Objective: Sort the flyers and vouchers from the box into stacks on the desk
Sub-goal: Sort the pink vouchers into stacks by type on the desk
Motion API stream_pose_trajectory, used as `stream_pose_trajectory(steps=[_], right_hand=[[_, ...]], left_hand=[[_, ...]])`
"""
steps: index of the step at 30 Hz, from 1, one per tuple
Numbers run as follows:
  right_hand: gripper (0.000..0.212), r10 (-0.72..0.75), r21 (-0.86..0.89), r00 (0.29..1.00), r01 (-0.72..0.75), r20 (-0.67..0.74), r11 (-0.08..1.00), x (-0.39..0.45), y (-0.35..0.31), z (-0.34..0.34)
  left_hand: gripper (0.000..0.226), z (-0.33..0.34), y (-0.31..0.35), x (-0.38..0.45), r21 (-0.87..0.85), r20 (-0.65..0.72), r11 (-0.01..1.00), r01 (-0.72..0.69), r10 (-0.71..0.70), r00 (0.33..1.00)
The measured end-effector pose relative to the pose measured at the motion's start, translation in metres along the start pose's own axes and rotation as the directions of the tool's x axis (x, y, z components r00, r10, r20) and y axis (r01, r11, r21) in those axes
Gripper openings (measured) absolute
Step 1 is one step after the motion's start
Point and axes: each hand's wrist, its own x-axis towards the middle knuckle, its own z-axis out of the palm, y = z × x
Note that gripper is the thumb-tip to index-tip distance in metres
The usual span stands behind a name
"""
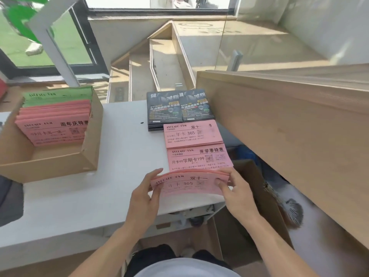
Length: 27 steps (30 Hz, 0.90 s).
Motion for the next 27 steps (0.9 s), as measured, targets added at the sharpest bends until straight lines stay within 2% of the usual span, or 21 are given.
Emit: stream_pose_trajectory(steps=[4, 7, 11, 16, 19, 21, 24, 27], right_hand=[[0.05, -0.003, -0.002, 0.999, 0.004, 0.049, 1.0, 0.001, 0.003, -0.001], [0.069, 0.009, 0.091, 0.998, -0.015, 0.066, 0.996, 0.004, 0.006, 0.005], [0.071, 0.058, 0.187, 0.997, -0.047, -0.056, 0.981, 0.018, 0.006, 0.006], [0.064, 0.032, 0.069, 0.982, -0.019, -0.185, 0.997, 0.052, -0.009, -0.001], [0.057, -0.027, -0.113, 0.975, 0.002, -0.223, 0.994, 0.073, -0.012, 0.001], [0.058, -0.028, -0.235, 0.979, -0.02, -0.2, 0.972, 0.082, -0.009, 0.002], [0.062, -0.025, -0.456, 0.993, -0.033, -0.119, 0.89, 0.088, 0.001, 0.003], [0.058, 0.063, -0.42, 0.997, -0.074, -0.04, 0.904, 0.084, 0.01, 0.0]], left_hand=[[0.051, 0.0, 0.002, 0.0, 0.057, 0.039, 0.998, 0.015, -0.017, 0.999], [0.06, 0.004, 0.003, 0.003, 0.102, 0.042, 0.995, 0.023, -0.027, 0.999], [0.063, 0.013, 0.01, 0.018, 0.063, 0.008, 0.997, 0.044, -0.045, 0.999], [0.077, 0.027, 0.029, 0.062, 0.082, -0.04, 0.992, 0.095, -0.092, 0.995], [0.079, 0.035, 0.033, 0.086, 0.147, -0.009, 0.984, 0.102, -0.102, 0.995], [0.09, 0.039, 0.03, 0.095, 0.174, 0.025, 0.974, 0.142, -0.149, 0.989], [0.121, 0.043, 0.022, 0.096, 0.236, 0.074, 0.941, 0.245, -0.269, 0.96], [0.144, 0.048, 0.011, 0.086, 0.221, 0.152, 0.93, 0.294, -0.331, 0.931]])
